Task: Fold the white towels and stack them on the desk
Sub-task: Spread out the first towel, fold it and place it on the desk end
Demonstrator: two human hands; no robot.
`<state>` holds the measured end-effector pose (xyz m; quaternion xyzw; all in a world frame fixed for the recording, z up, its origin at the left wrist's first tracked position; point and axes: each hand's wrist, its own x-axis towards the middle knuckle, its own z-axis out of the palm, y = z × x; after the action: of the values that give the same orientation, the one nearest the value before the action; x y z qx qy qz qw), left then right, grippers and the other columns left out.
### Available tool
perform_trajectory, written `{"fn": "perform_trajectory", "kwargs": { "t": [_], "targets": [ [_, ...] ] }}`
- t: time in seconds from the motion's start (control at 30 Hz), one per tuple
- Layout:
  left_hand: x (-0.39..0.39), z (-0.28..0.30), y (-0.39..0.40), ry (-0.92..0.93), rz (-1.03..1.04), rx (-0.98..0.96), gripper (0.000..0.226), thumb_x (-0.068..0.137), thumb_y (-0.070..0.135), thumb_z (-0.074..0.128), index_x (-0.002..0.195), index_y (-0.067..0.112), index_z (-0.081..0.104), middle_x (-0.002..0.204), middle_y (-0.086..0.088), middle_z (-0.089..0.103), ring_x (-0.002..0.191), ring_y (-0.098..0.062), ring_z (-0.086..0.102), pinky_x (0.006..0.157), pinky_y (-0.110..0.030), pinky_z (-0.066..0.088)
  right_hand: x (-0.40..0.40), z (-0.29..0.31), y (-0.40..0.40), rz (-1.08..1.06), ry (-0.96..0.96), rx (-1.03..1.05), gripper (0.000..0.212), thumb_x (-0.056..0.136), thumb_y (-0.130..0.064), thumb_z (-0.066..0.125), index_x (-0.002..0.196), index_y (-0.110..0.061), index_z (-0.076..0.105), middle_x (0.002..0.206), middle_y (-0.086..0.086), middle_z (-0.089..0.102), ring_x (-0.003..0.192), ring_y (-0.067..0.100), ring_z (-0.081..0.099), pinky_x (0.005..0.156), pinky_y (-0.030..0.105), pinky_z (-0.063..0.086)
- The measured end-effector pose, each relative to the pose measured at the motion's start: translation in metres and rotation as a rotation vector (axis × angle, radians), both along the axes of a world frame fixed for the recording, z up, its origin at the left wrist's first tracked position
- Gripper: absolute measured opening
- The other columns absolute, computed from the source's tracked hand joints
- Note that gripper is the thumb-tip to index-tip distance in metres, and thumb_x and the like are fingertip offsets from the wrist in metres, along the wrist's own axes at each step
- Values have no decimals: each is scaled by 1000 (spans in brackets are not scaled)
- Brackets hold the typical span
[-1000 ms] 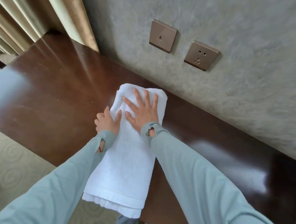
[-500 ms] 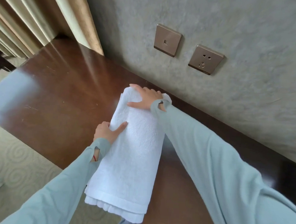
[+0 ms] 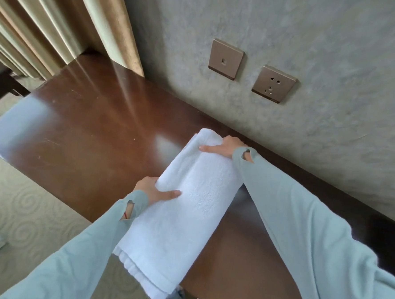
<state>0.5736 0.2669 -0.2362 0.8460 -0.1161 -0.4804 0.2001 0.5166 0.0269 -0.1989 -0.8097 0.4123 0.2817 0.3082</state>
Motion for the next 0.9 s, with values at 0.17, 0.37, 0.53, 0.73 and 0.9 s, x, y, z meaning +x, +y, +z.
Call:
{"fn": "perform_trajectory", "kwargs": {
  "t": [0.17, 0.37, 0.53, 0.73, 0.9],
  "targets": [
    [-7, 7, -45, -389, -275, 58, 51, 79, 54, 62, 123, 30, 54, 126, -2, 56, 116, -27, 48, 97, -34, 41, -93, -3, -5, -516, -33, 26, 100, 59, -81, 56, 132, -13, 45, 129, 7, 54, 112, 31, 57, 89, 39, 46],
    [-34, 9, -49, -658, -391, -122, 57, 88, 49, 52, 139, 27, 38, 148, 1, 33, 140, -21, 22, 116, -33, 10, -185, -15, 10, -909, -133, 17, 91, 73, -74, 51, 132, -4, 44, 132, 13, 51, 119, 32, 51, 91, 36, 38],
    [-39, 17, -30, -611, 98, -24, 88, 74, 61, 63, 144, 21, 27, 150, -5, 26, 137, -30, 27, 111, -46, 22, -218, -20, 27, -1013, -188, 42, 81, 77, -73, 47, 121, -5, 52, 113, 12, 57, 110, 32, 55, 82, 32, 35],
    [-22, 10, -6, -226, 52, -23, 95, 65, 66, 65, 141, 20, 31, 133, -10, 50, 116, -34, 53, 96, -45, 46, -230, -18, 40, -884, -459, -46, 76, 73, -62, 57, 130, -15, 43, 126, 7, 55, 118, 27, 51, 100, 39, 40],
    [-26, 2, -24, -388, 50, -42, 74, 75, 58, 63, 134, 25, 34, 123, -8, 48, 107, -35, 56, 86, -45, 46, -237, -33, 44, -844, -442, -149, 51, 90, -46, 51, 119, -6, 42, 117, 9, 49, 104, 28, 51, 88, 33, 37]
  ]
}}
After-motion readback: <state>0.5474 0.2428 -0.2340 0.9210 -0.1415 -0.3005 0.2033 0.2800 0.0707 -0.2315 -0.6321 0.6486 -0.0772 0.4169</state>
